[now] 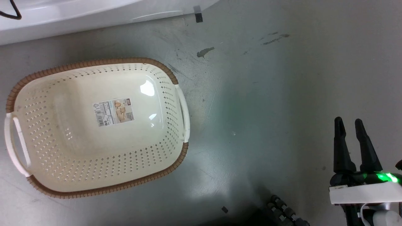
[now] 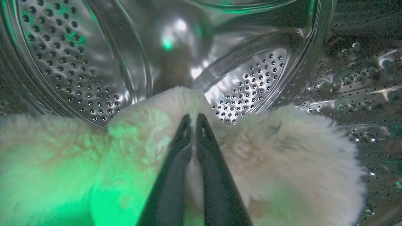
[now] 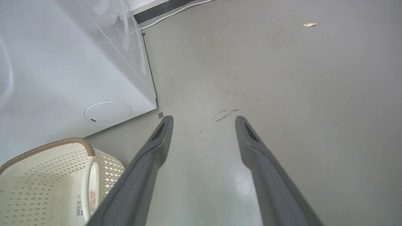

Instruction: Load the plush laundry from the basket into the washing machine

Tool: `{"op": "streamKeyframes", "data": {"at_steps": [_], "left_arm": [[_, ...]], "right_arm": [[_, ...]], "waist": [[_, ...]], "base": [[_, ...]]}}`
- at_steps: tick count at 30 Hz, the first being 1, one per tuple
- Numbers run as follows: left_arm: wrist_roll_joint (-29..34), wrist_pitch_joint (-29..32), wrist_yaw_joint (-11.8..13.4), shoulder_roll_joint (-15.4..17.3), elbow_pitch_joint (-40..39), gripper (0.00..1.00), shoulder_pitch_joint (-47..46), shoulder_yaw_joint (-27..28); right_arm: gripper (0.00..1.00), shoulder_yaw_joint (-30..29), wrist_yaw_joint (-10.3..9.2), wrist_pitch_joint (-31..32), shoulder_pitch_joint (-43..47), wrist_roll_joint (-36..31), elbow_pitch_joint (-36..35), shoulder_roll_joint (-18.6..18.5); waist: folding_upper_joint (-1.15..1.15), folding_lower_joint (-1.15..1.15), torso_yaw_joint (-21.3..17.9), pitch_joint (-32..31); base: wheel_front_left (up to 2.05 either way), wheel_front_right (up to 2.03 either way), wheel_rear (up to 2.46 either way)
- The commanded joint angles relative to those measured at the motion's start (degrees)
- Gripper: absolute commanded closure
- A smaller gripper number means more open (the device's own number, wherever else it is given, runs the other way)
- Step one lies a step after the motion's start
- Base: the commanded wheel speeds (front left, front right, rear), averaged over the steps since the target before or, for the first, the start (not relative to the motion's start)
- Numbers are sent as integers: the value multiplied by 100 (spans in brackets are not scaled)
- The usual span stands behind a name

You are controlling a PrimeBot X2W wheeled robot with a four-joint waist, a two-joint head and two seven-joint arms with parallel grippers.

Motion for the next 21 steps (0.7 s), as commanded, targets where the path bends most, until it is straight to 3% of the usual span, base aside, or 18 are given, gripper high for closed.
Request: {"op": "streamKeyframes", "data": {"at_steps": [1, 8, 9, 21], "left_arm": [[29, 0, -6, -58, 15, 0, -110, -59], [-12, -86, -48, -203, 145, 0, 73, -181], [-167, -205, -19, -369, 230, 0, 362, -142], [-672, -551, 78, -916, 358, 0, 1689, 87]], "right_arm": [[0, -32, -4, -25, -5, 5, -13, -4], [0, -138, -4, -25, -105, -102, -16, -4], [0, -228, -4, -25, -191, -188, 2, -4], [0, -461, -4, -25, -242, -471, 129, -4]], "waist": [[0, -1, 53, -27], [0, -1, 251, -204], [0, -1, 437, -404], [0, -1, 930, -1324]], "base": [[0, 0, 0], [0, 0, 0], [0, 0, 0], [0, 0, 0]]}}
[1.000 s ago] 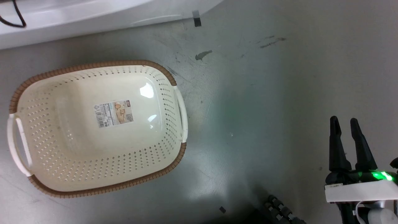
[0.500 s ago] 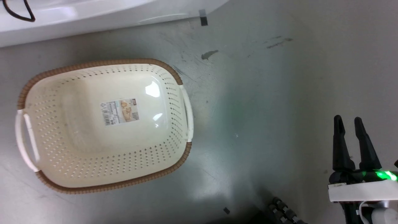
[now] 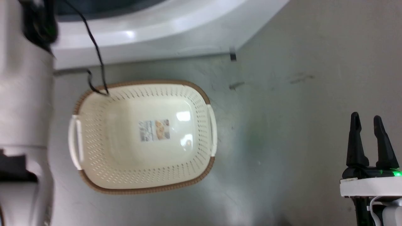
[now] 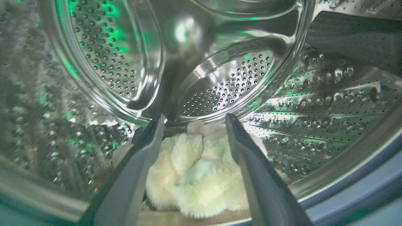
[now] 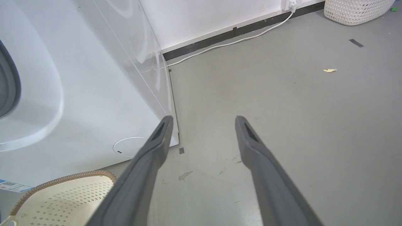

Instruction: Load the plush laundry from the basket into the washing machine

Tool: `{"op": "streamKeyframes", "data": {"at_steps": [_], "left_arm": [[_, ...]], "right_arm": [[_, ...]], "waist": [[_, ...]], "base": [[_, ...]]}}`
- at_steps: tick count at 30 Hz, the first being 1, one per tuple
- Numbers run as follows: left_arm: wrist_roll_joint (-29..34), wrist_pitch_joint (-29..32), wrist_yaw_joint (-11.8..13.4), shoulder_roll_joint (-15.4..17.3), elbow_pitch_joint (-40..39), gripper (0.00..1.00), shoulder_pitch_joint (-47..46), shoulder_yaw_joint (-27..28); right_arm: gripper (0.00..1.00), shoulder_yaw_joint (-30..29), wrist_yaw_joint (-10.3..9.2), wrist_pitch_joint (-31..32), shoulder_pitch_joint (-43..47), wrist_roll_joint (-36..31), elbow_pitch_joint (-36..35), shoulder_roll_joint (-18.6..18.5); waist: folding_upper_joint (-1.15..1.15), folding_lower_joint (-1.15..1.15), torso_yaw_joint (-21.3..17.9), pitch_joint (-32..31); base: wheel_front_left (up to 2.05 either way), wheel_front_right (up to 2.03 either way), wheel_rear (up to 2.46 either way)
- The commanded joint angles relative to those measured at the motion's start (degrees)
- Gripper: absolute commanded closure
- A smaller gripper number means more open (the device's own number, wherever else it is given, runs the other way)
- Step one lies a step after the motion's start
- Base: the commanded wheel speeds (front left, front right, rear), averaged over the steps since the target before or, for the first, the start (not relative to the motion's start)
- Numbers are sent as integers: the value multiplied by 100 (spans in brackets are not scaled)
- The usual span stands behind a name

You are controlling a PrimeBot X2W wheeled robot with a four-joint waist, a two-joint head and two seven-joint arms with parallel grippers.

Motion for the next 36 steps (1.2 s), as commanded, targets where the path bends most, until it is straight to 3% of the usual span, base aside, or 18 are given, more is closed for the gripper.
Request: {"op": "streamKeyframes", "data": {"at_steps": [1, 3, 16, 36], "left_arm": [[-53, -47, 42, -48, -3, 0, 171, 41], [-123, -98, 51, -207, -107, 0, 751, 86], [88, -127, 131, -625, -595, 0, 2401, -29], [482, -129, 504, -841, -2649, 0, 5296, 340]], "right_arm": [[0, -28, -4, -25, -31, -33, 25, -4], [0, -57, -4, -25, 46, -130, 107, -4], [0, -66, -4, -25, 313, -377, 404, -4], [0, 207, -4, -25, 803, -613, 768, -4]], "waist": [[0, 0, 188, -321], [0, 0, 340, -734], [0, 0, 752, -2015], [0, 0, 911, -3297]], "base": [[0, 0, 0], [0, 0, 0], [0, 0, 0], [0, 0, 0]]}}
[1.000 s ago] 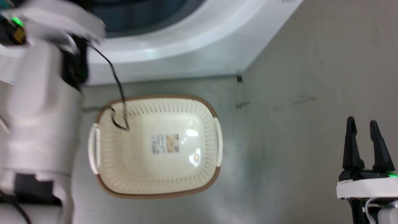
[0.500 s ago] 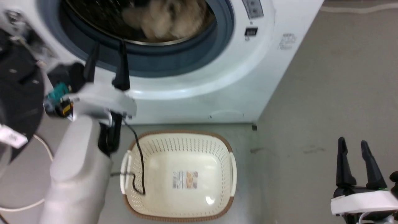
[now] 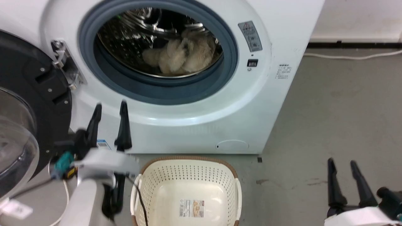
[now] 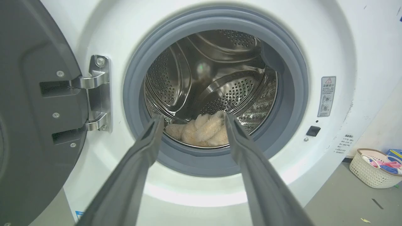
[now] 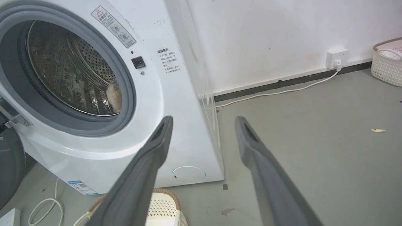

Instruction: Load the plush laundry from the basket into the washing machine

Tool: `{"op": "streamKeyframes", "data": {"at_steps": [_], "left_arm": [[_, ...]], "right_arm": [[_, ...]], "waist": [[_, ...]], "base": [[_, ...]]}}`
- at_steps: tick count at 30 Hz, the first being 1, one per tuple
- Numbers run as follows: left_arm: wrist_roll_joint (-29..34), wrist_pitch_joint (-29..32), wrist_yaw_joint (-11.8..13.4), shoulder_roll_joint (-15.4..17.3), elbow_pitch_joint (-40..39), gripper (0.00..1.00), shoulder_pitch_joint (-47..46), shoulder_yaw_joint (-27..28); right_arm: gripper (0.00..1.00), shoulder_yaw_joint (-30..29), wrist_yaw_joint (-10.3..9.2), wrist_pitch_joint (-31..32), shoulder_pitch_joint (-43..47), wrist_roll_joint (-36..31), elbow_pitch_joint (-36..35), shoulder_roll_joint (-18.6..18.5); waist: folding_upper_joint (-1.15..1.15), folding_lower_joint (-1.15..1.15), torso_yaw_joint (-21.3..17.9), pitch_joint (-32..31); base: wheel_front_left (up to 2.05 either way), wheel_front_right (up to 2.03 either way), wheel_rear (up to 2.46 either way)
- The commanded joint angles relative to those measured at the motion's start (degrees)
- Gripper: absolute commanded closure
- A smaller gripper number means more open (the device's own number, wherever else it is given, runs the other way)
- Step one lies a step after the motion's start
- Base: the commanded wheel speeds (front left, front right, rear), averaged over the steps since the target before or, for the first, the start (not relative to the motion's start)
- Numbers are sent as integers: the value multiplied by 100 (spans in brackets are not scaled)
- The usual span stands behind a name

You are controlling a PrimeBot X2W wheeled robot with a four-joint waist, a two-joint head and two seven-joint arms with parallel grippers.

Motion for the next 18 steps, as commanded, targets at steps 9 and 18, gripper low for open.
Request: {"op": "streamKeyframes", "data": {"at_steps": [9, 18], "left_arm": [[114, -30, 213, 2, -559, 0, 1098, 74], [261, 276, 289, 180, -841, 0, 1711, -120]], "right_arm": [[0, 199, -4, -24, 349, -303, -1, -4], [0, 318, -4, -24, 550, -576, -6, -4]], "waist": [[0, 1, 66, -403], [0, 1, 127, -627]], "base": [[0, 0, 0], [0, 0, 0]]}}
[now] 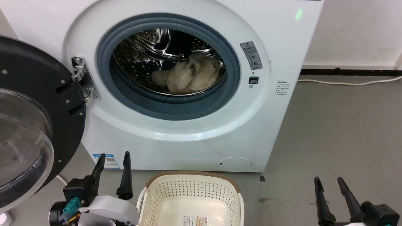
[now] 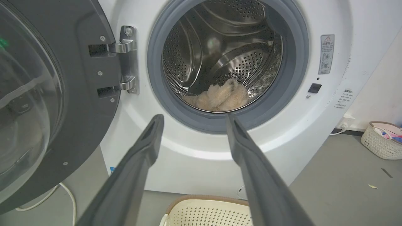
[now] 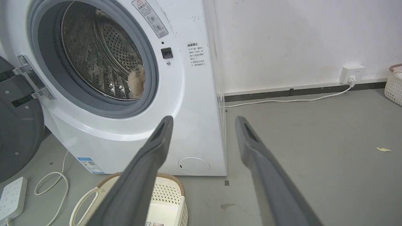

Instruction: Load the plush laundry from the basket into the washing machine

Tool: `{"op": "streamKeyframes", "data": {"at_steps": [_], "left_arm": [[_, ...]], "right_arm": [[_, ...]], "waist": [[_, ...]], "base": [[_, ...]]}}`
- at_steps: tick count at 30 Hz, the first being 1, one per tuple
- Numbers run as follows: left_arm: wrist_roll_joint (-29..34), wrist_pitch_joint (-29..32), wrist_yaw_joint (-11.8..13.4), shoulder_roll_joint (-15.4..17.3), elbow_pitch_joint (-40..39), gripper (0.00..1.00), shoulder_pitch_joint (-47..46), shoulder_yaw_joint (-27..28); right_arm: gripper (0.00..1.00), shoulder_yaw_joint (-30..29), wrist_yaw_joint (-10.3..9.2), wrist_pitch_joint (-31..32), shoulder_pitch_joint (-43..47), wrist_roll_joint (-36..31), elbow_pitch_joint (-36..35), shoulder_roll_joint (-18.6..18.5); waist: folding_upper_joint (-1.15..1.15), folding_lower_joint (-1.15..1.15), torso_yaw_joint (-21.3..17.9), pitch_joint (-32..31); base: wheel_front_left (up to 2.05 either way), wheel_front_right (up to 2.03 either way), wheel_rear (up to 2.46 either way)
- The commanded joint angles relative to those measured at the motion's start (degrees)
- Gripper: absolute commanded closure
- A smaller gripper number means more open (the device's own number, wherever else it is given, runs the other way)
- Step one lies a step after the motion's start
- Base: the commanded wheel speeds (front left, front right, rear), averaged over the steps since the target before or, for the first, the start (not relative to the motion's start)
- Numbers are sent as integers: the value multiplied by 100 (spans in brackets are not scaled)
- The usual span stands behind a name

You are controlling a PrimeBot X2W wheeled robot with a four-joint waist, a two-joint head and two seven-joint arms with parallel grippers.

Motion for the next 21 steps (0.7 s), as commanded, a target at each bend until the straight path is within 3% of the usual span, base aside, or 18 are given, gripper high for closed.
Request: {"op": "streamKeyframes", "data": {"at_steps": [1, 15, 21], "left_arm": [[36, 42, 3, 46, -46, 0, 106, -37], [293, 189, -29, 134, 177, 0, 259, -454], [222, 231, 101, 71, 258, 0, 212, -400]], "right_arm": [[0, 18, -4, -25, 113, -44, -7, -3], [0, 156, -4, -12, 102, -163, 47, -3], [0, 175, -4, -12, 79, -129, 96, -3]], "waist": [[0, 0, 20, -23], [0, 0, 80, -19], [0, 0, 86, -14]], "base": [[0, 0, 0], [0, 0, 0], [0, 0, 0]]}}
